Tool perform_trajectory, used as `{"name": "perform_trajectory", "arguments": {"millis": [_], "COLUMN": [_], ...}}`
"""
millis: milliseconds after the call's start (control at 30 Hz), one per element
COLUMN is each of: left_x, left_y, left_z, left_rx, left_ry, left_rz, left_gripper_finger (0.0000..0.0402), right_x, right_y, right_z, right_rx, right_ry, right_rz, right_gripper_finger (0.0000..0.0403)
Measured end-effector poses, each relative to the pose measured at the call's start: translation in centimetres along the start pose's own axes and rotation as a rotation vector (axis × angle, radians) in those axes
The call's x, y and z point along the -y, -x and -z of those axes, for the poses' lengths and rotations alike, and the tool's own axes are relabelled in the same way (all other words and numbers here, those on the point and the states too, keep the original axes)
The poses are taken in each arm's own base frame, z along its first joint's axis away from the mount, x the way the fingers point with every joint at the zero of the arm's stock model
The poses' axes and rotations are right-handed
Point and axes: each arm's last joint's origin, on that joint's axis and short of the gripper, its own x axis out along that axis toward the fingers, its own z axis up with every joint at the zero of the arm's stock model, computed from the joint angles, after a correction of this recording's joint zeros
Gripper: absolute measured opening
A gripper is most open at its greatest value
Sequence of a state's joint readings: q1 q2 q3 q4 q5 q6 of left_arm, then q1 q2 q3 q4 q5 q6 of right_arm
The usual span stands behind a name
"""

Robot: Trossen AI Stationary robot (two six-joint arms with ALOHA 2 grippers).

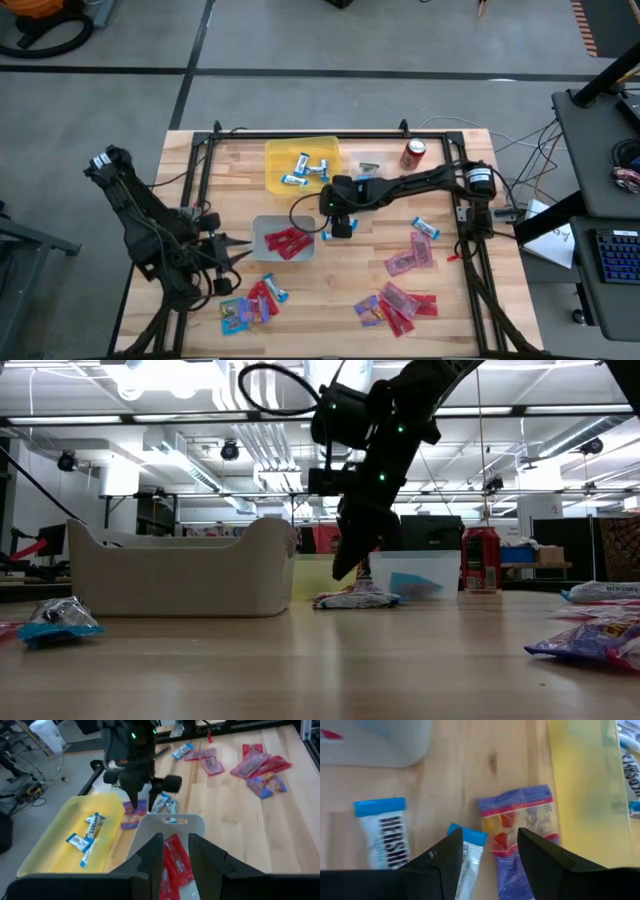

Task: Sort candy
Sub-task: Put the blue candy into the transparent bin

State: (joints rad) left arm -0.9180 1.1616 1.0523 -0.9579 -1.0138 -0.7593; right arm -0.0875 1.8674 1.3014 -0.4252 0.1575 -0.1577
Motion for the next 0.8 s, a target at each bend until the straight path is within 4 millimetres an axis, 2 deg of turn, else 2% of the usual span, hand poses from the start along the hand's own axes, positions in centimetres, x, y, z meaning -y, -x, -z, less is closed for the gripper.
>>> {"name": "perform_trajectory", "arguments": {"millis": [300, 567, 800], "left_x": [-0.3, -0.3, -0.3], "left_y": [0.1, 0.1, 0.1], "left_z": [-0.1, -0.1, -0.1], "left_rx": [0.025, 0.035, 0.034], "left_ry": [-0.006, -0.011, -0.014], "left_rz": [-0.024, -0.038, -0.04], "left_gripper_finger": [0.0075, 0.0075, 0.0075], "right_x": [0.2, 0.0, 0.0], "right_y": [-1.1, -3.2, -3.5], "right_z": [0.2, 0.8, 0.8], "right_rx": [-0.017, -0.049, -0.053], "right_ry": [-0.004, 0.012, -0.005], "right_rz": [0.054, 0.057, 0.054], "right_gripper_finger": [0.018, 0.018, 0.0162]}}
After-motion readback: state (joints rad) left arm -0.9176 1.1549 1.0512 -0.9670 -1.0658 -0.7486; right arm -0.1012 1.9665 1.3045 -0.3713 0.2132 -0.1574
